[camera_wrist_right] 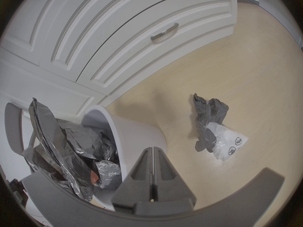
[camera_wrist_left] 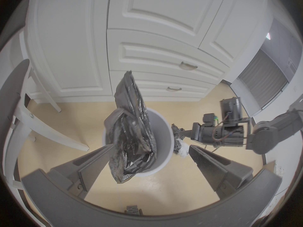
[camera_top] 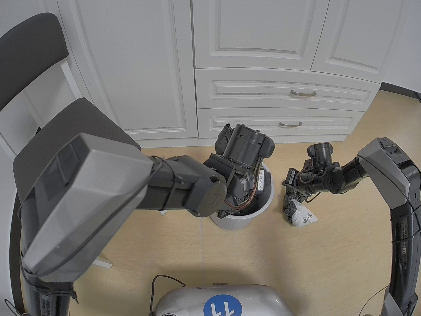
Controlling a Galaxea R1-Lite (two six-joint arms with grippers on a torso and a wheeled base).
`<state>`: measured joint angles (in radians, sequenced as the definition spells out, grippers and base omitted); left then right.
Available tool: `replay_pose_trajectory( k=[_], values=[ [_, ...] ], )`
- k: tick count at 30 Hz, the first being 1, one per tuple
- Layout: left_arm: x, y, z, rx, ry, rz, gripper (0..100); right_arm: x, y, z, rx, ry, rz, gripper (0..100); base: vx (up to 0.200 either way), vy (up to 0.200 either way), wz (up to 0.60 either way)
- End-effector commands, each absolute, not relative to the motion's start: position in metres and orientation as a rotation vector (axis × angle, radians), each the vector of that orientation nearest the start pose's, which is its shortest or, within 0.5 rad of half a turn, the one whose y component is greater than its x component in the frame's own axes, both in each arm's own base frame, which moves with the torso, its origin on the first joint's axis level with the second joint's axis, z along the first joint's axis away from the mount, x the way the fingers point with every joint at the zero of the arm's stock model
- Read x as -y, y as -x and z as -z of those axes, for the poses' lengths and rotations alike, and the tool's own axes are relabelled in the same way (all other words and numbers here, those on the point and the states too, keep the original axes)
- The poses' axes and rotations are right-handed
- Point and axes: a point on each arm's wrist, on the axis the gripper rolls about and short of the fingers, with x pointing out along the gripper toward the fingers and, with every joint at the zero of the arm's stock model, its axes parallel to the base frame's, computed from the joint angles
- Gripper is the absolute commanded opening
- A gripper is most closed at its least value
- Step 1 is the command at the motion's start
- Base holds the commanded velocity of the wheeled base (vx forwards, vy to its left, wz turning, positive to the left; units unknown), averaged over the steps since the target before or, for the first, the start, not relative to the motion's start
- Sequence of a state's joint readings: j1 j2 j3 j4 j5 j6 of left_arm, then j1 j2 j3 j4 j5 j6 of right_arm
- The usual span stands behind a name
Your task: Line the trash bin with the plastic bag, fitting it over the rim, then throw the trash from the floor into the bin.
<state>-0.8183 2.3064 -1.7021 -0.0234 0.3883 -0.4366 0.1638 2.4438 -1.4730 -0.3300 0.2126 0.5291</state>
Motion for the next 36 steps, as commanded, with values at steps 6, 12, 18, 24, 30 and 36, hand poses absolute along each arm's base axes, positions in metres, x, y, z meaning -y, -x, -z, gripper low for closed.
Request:
replay_pose_trajectory(
  k=[6,12,18,24,30,36],
  values=[
    [0.296,-0.302,-0.177,-0.494,0.129,0.252,100,-0.085,-0.465,-0.047,-0.687,-0.525,-0.193,0,0.0,0.0,0.0],
    [0.283,-0.317,-0.164,-0.355,0.295,0.239,100,-0.088,-0.465,-0.055,-0.654,-0.514,-0.16,0,0.0,0.0,0.0],
    [0.278,-0.374,-0.106,-0.284,0.37,0.156,100,-0.098,-0.466,-0.06,-0.597,-0.543,-0.135,0,0.0,0.0,0.0],
    [0.262,-0.421,-0.072,-0.28,0.453,0.059,100,-0.104,-0.465,-0.064,-0.585,-0.553,-0.14,0,0.0,0.0,0.0],
    [0.252,-0.453,-0.046,-0.305,0.454,0.016,100,-0.107,-0.463,-0.057,-0.597,-0.554,-0.113,0,0.0,0.0,0.0],
    [0.255,-0.473,-0.036,-0.318,0.462,0.026,100,-0.107,-0.464,-0.049,-0.613,-0.554,-0.105,0,0.0,0.0,0.0]
  ],
)
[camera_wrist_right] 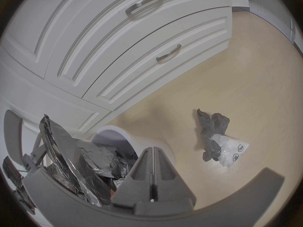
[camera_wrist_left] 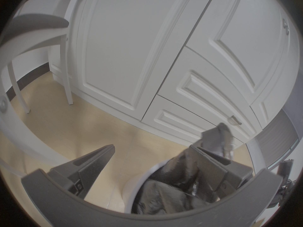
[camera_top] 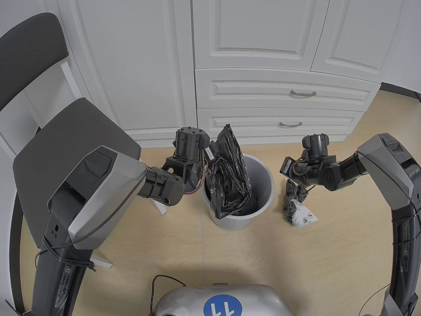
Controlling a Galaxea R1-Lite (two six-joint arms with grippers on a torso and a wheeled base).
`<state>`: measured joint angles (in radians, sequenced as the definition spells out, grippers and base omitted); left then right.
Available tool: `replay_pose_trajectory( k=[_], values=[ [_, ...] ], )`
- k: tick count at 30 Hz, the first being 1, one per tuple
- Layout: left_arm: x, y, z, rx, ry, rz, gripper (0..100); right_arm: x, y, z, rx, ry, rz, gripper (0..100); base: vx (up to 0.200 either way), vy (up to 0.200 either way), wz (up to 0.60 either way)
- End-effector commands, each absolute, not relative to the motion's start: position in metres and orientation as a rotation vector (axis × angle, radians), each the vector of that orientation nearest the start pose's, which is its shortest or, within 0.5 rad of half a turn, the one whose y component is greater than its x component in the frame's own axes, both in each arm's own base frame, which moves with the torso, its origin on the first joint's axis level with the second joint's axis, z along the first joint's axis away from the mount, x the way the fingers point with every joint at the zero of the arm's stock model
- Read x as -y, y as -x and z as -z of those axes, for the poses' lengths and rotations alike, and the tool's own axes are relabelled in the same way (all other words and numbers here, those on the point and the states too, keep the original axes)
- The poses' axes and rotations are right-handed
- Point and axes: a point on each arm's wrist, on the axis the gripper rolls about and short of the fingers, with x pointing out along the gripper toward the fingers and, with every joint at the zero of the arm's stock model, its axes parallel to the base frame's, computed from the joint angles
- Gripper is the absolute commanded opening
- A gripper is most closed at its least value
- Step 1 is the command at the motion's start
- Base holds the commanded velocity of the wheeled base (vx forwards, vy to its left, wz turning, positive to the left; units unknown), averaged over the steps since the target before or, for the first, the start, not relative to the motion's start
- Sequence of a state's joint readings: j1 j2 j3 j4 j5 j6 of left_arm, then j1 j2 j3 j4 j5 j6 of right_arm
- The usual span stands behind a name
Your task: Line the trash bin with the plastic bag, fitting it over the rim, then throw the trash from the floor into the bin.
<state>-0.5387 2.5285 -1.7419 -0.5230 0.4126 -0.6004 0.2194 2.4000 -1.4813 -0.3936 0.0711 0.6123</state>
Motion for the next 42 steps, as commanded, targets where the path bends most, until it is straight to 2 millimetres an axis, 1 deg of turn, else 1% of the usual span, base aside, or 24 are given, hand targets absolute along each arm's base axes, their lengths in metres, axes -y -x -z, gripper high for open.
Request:
replay_pose_trajectory(
  k=[1,3,7,8,10,11,15,17,24,25,32,35,37,38,41,42],
  values=[
    [0.255,-0.473,-0.036,-0.318,0.462,0.026,100,-0.107,-0.464,-0.049,-0.613,-0.554,-0.105,0,0.0,0.0,0.0],
    [0.258,-0.477,-0.039,-0.33,0.497,0.046,100,-0.107,-0.464,-0.048,-0.616,-0.553,-0.104,0,0.0,0.0,0.0],
    [0.261,-0.477,-0.041,-0.346,0.512,0.06,100,-0.107,-0.465,-0.046,-0.619,-0.552,-0.105,0,0.0,0.0,0.0],
    [0.264,-0.479,-0.043,-0.363,0.534,0.085,100,-0.108,-0.465,-0.043,-0.623,-0.551,-0.102,0,0.0,0.0,0.0],
    [0.267,-0.479,-0.041,-0.375,0.544,0.094,100,-0.108,-0.466,-0.042,-0.623,-0.552,-0.102,0,0.0,0.0,0.0],
    [0.271,-0.477,-0.032,-0.406,0.539,0.091,100,-0.108,-0.466,-0.041,-0.626,-0.552,-0.101,0,0.0,0.0,0.0],
    [0.277,-0.474,-0.029,-0.43,0.541,0.121,100,-0.11,-0.465,-0.041,-0.627,-0.551,-0.105,0,0.0,0.0,0.0],
    [0.278,-0.473,-0.019,-0.45,0.534,0.124,100,-0.111,-0.464,-0.043,-0.625,-0.55,-0.109,0,0.0,0.0,0.0],
    [0.284,-0.469,-0.017,-0.462,0.541,0.137,100,-0.114,-0.464,-0.042,-0.629,-0.547,-0.112,0,0.0,0.0,0.0],
    [0.289,-0.466,-0.019,-0.465,0.548,0.145,100,-0.115,-0.464,-0.041,-0.631,-0.547,-0.113,0,0.0,0.0,0.0],
    [0.306,-0.453,-0.019,-0.512,0.576,0.153,100,-0.116,-0.463,-0.038,-0.638,-0.54,-0.116,0,0.0,0.0,0.0],
    [0.312,-0.447,-0.026,-0.527,0.592,0.156,100,-0.119,-0.462,-0.037,-0.642,-0.538,-0.12,0,0.0,0.0,0.0],
    [0.318,-0.44,-0.034,-0.546,0.608,0.156,100,-0.121,-0.462,-0.037,-0.643,-0.537,-0.125,0,0.0,0.0,0.0],
    [0.318,-0.44,-0.034,-0.546,0.608,0.156,100,-0.121,-0.462,-0.037,-0.643,-0.537,-0.125,0,0.0,0.0,0.0],
    [0.321,-0.426,-0.042,-0.582,0.626,0.142,100,-0.124,-0.461,-0.037,-0.648,-0.534,-0.129,0,0.0,0.0,0.0],
    [0.321,-0.426,-0.042,-0.582,0.626,0.142,100,-0.124,-0.461,-0.037,-0.648,-0.534,-0.129,0,0.0,0.0,0.0]
  ],
)
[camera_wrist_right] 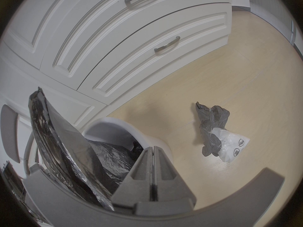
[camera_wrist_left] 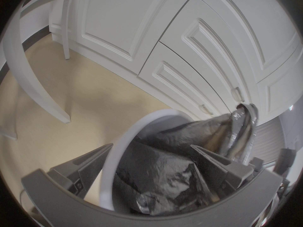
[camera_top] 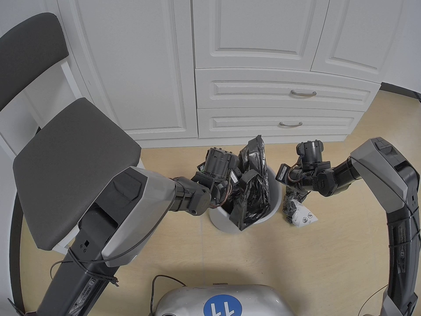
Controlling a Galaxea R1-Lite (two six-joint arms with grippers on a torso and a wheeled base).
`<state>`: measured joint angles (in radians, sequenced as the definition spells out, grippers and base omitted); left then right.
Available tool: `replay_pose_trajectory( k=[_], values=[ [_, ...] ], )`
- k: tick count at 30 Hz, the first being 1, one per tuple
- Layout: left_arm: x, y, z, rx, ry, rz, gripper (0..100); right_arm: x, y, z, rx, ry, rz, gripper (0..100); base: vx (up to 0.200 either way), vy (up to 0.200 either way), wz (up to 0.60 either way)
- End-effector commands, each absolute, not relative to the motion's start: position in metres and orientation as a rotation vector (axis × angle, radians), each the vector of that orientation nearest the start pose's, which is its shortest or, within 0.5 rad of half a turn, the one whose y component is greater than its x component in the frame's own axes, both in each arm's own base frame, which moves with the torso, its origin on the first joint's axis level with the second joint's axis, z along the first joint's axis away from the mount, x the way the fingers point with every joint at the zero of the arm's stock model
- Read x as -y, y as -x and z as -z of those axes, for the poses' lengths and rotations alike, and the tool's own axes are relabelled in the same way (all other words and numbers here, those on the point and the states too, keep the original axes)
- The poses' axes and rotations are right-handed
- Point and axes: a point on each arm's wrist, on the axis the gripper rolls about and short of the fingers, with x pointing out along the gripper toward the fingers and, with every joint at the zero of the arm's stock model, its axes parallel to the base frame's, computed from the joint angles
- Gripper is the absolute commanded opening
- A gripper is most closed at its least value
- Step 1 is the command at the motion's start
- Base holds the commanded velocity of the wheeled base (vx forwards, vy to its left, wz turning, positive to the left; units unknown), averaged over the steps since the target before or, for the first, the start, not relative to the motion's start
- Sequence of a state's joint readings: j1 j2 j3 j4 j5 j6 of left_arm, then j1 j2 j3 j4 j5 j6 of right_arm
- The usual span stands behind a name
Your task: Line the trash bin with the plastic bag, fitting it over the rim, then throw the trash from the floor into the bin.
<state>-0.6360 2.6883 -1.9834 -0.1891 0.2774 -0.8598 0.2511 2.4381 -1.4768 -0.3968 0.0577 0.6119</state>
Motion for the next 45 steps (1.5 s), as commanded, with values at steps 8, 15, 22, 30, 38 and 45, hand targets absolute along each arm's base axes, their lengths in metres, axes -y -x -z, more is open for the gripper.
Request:
replay_pose_trajectory(
  k=[8,15,22,30,38,45],
  values=[
    [0.327,-0.396,-0.044,-0.649,0.634,0.141,100,-0.125,-0.461,-0.033,-0.656,-0.532,-0.13,0,0.0,0.0,0.0],
    [0.315,-0.399,-0.032,-0.663,0.609,0.089,100,-0.134,-0.456,-0.033,-0.655,-0.509,-0.117,0,0.0,0.0,0.0],
    [0.291,-0.414,-0.031,-0.638,0.56,0.032,100,-0.132,-0.449,-0.053,-0.628,-0.509,-0.128,0,0.0,0.0,0.0],
    [0.269,-0.403,-0.062,-0.584,0.419,0.004,100,-0.126,-0.42,-0.084,-0.596,-0.382,-0.151,0,0.0,0.0,0.0],
    [0.246,-0.364,-0.105,-0.575,0.274,0.052,100,-0.194,-0.373,-0.069,-0.6,-0.291,-0.304,0,0.0,0.0,0.0],
    [0.231,-0.331,-0.147,-0.522,0.226,0.107,100,-0.243,-0.363,-0.032,-0.611,-0.254,-0.313,0,0.0,0.0,0.0]
  ],
)
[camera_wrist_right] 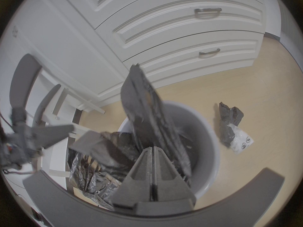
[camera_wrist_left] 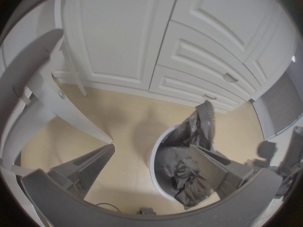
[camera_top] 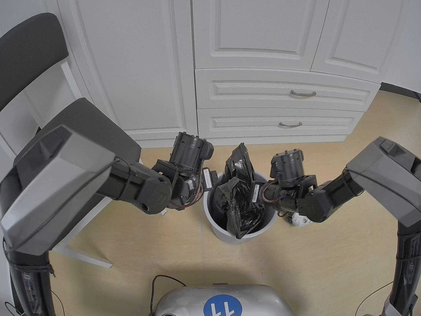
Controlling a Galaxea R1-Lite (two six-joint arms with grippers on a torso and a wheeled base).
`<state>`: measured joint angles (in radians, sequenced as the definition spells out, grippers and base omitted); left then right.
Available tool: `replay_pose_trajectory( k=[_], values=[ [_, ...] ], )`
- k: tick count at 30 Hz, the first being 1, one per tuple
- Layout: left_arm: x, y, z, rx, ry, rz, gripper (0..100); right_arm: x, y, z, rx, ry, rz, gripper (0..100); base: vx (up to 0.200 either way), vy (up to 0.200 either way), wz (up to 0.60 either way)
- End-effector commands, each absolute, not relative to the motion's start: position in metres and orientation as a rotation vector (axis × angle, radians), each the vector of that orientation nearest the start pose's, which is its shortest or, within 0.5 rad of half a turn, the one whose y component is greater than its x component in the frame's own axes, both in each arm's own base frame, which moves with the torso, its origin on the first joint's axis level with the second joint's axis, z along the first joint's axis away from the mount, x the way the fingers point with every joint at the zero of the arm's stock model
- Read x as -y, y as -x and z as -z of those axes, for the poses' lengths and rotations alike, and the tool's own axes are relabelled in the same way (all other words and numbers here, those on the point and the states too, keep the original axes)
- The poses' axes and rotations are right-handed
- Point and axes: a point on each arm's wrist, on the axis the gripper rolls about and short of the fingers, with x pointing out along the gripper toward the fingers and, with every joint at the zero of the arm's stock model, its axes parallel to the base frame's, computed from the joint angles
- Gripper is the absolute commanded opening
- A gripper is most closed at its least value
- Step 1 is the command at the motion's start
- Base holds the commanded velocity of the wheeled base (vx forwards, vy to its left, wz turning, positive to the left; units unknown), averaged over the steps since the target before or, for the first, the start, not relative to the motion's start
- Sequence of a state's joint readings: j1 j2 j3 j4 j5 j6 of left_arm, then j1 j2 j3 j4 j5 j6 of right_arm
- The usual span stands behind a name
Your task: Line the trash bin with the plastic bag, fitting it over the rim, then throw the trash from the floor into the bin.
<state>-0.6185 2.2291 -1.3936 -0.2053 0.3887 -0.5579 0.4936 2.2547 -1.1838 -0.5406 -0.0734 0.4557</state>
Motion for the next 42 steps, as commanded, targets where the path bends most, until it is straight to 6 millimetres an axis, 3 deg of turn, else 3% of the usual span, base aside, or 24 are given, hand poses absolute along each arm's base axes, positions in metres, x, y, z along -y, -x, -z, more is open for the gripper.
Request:
replay_pose_trajectory(
  k=[1,6,10,15,19,23,27,30,37,42],
  values=[
    [0.23,-0.328,-0.15,-0.51,0.226,0.114,100,-0.25,-0.361,-0.027,-0.599,-0.268,-0.321,0,0.0,0.0,0.0],
    [0.229,-0.315,-0.148,-0.459,0.183,0.162,100,-0.287,-0.35,-0.024,-0.47,-0.472,-0.41,0,0.0,0.0,0.0],
    [0.228,-0.306,-0.133,-0.448,0.098,0.196,100,-0.297,-0.349,-0.033,-0.378,-0.593,-0.456,0,0.0,0.0,0.0],
    [0.219,-0.297,-0.116,-0.429,0.001,0.23,100,-0.289,-0.356,-0.051,-0.277,-0.667,-0.47,0,0.0,0.0,0.0],
    [0.213,-0.288,-0.089,-0.446,-0.09,0.358,100,-0.269,-0.364,-0.077,-0.219,-0.678,-0.446,0,0.0,0.0,0.0],
    [0.213,-0.3,-0.057,-0.444,-0.113,0.39,100,-0.245,-0.37,-0.09,-0.183,-0.602,-0.415,0,0.0,0.0,0.0],
    [0.212,-0.305,-0.046,-0.405,-0.113,0.391,100,-0.229,-0.376,-0.103,-0.139,-0.582,-0.39,0,0.0,0.0,0.0],
    [0.212,-0.305,-0.035,-0.387,-0.15,0.401,100,-0.212,-0.376,-0.128,-0.08,-0.585,-0.372,0,0.0,0.0,0.0],
    [0.214,-0.302,-0.03,-0.379,-0.159,0.411,100,-0.202,-0.373,-0.14,-0.048,-0.555,-0.361,0,0.0,0.0,0.0],
    [0.231,-0.304,-0.011,-0.368,-0.152,0.434,100,-0.203,-0.373,-0.135,-0.059,-0.544,-0.361,0,0.0,0.0,0.0]
  ],
)
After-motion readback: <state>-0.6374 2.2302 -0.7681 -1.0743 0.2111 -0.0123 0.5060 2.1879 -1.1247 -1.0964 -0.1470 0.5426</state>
